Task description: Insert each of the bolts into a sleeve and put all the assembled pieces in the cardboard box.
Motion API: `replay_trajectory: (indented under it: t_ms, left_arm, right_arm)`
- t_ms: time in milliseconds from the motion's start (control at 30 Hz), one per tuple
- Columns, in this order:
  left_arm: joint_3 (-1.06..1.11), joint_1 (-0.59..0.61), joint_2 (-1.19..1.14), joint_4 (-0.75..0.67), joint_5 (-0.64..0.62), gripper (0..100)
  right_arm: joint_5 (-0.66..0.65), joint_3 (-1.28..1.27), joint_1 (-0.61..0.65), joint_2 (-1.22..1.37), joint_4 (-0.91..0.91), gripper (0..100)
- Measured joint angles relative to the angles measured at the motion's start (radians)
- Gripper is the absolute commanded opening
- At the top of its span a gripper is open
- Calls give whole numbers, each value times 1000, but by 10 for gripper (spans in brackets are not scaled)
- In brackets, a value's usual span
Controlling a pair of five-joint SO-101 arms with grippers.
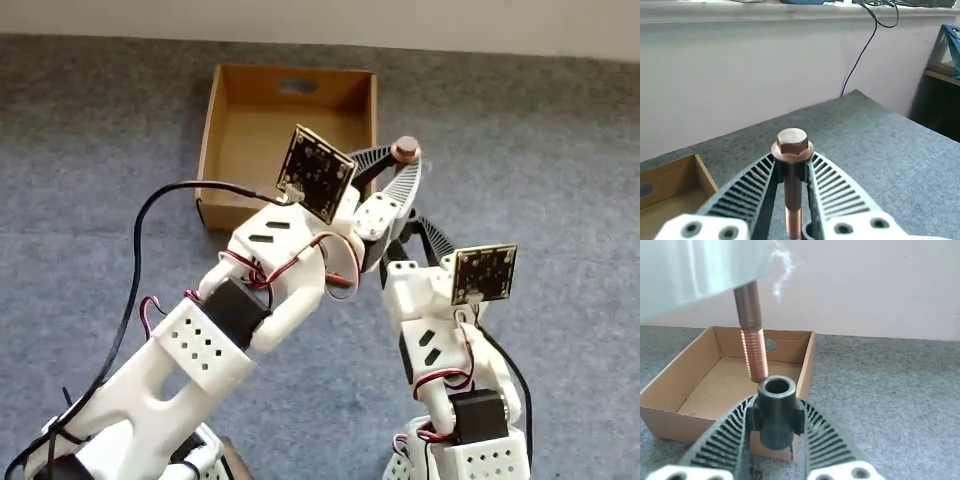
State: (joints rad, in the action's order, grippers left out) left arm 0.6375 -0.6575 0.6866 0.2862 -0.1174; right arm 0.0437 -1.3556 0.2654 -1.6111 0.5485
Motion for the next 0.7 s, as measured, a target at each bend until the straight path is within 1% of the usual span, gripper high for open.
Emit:
replay_trajectory:
  t_ms: [633,700]
  left_arm:
    - [-32,-14,-2,0,-2,9]
    - [-32,-14,-5,-20,-2,9]
  right_arm:
    - [0,0,3,0,0,6]
    - [0,0,3,0,0,6]
